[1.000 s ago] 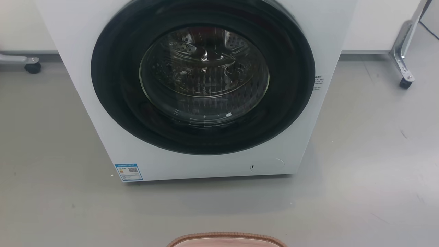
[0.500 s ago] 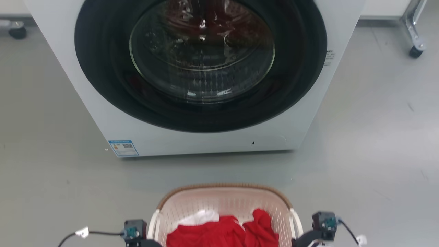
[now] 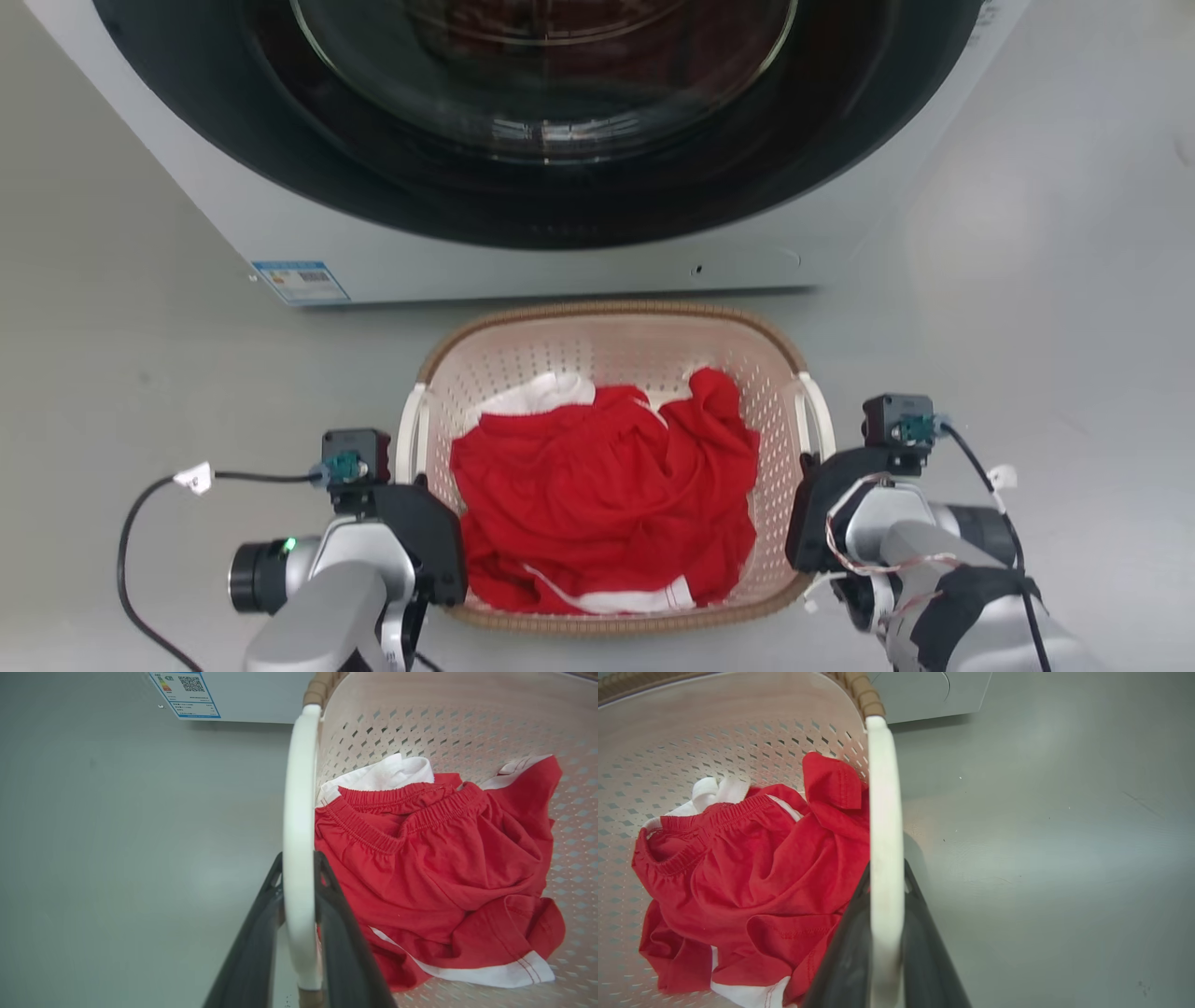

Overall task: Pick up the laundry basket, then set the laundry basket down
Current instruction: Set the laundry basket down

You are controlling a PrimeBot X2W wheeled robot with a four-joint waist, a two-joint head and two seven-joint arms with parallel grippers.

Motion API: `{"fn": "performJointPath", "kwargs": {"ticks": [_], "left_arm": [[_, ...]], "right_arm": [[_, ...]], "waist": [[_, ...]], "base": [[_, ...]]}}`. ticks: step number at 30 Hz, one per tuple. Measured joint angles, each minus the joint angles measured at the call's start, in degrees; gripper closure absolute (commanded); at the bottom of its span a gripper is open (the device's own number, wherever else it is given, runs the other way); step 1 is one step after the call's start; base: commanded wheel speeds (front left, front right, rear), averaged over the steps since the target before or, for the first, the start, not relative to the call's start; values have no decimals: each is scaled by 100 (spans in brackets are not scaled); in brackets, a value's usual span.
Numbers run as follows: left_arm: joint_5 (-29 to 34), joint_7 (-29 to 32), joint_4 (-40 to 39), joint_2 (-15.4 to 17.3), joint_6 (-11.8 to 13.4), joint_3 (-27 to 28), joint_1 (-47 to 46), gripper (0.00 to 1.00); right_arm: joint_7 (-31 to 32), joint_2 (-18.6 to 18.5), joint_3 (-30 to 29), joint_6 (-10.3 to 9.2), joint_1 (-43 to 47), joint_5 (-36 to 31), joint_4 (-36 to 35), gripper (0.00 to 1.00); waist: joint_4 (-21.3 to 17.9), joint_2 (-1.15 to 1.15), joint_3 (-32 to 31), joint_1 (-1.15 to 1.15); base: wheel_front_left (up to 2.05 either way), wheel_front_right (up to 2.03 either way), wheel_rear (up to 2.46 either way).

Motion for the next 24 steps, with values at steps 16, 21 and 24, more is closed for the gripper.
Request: {"fn": "performJointPath", "kwargs": {"ticks": [16, 21, 24], "left_arm": [[132, -178, 46, 26, 4, 96, -1007, 100], [165, -259, 71, 49, 5, 140, -1316, 100], [167, -322, 113, 45, 4, 148, -1397, 100]], "right_arm": [[-165, 0, 1, 1, -1046, -187, 190, 100], [-225, -3, 2, 1, -1397, -252, 212, 100], [-271, -4, 19, 1, -1484, -275, 221, 100]], "waist": [[24, 0, 1276, -1], [33, 1, 1699, -1], [36, 1, 1928, -1]], "base": [[0, 0, 0], [0, 0, 0], [0, 0, 0]]}}
